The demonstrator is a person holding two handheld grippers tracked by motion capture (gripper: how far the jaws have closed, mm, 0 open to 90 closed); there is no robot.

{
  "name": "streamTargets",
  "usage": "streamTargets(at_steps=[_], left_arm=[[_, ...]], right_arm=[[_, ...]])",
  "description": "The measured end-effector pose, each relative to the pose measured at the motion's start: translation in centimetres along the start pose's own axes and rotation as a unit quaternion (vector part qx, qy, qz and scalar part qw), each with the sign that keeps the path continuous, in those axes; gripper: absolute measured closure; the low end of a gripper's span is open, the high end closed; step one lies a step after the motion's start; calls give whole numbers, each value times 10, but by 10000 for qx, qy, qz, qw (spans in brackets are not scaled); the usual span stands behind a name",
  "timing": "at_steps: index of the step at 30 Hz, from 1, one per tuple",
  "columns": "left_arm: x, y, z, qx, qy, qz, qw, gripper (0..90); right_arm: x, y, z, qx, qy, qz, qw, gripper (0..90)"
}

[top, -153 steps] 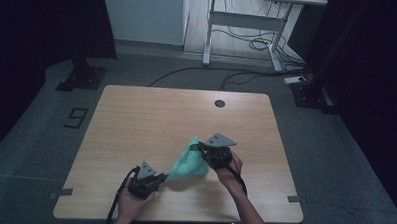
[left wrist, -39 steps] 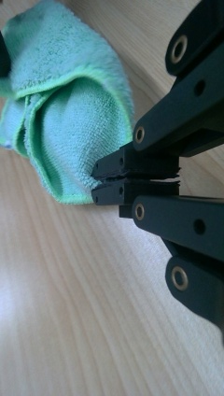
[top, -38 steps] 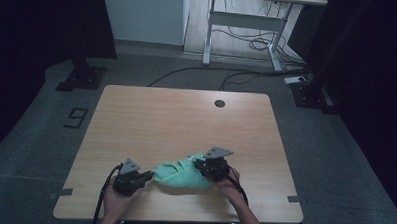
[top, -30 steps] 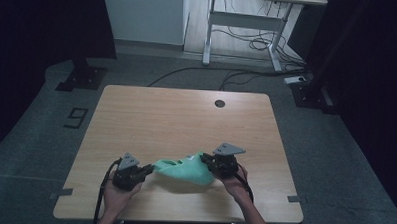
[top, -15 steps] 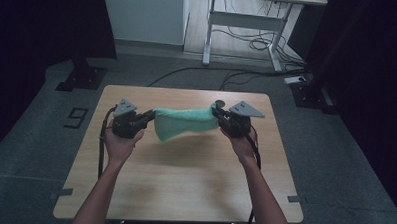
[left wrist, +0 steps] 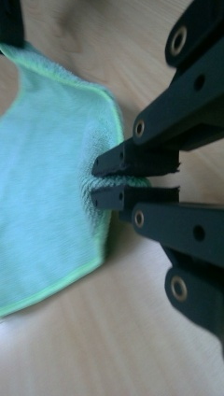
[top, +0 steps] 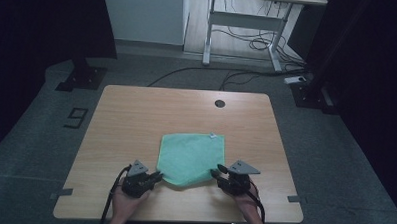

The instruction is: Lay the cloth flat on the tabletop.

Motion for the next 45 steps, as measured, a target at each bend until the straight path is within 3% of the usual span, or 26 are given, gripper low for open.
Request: streamTargets(at_steps=[6, 12, 18, 22, 26, 30, 35, 38, 41, 45], left_arm=[[-15, 1, -5, -56, -10, 98, 9999, 779], [-16, 0, -6, -84, 47, 92, 9999, 692], [-20, 16, -17, -181, 172, 327, 9992, 607], [-3, 37, -14, -44, 197, 269, 9994, 595], [30, 50, -6, 140, 269, -5, 9995, 612], [53, 45, -6, 197, 339, -355, 9986, 616], [60, 33, -5, 223, 320, -601, 9974, 619], [60, 29, -6, 106, 327, -540, 9980, 641], [54, 23, -1, 140, 333, -472, 9982, 643], [44, 10, 9, 149, 358, -293, 9988, 654]], right_arm=[[-17, 5, -6, 30, 71, 250, 9997, 602], [-24, -2, 0, 168, 57, 241, 9996, 613], [-23, -3, 7, 305, 0, 160, 9994, 592], [-8, 5, 10, 373, 52, -8, 9993, 591], [18, 7, 7, 363, 95, -451, 9983, 591], [33, -6, 9, 433, -20, -884, 9951, 592], [30, -25, 7, 307, -97, -1047, 9940, 563], [26, -29, 4, 167, -287, -1053, 9939, 541], [22, -34, 1, 89, -358, -960, 9947, 553], [13, -40, -5, 51, -301, -902, 9955, 578]])
Point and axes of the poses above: each handheld gripper's, and its own axes: x roughly forward along the jaws, y roughly out of its top, z roughly to its right, the point moved 6 cm from there along x, roughly forward along the jaws, and after that the axes turned 15 degrees about y, right-handed, at the moved point
